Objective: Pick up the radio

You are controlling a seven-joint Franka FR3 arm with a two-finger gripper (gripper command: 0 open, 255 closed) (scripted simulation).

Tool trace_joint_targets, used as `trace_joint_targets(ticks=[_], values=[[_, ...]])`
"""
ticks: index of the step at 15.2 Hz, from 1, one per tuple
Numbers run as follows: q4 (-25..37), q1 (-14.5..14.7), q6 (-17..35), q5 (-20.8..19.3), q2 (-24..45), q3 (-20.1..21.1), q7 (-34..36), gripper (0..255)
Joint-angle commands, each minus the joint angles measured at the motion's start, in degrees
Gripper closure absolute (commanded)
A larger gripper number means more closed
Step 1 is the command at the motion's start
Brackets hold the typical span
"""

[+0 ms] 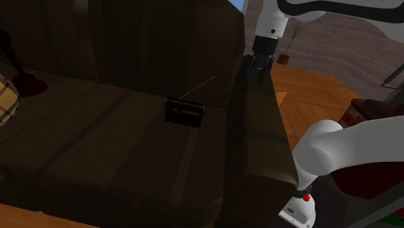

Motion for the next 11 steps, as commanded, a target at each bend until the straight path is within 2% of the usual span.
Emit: trace_joint_targets(ticks=[1, 11], values=[[0.0, 0.0, 0.0, 0.0, 0.0, 0.0, 0.0, 0], [8.9, 7.1, 11.7, -0.7, 20.5, 1.0, -15.5, 0]])
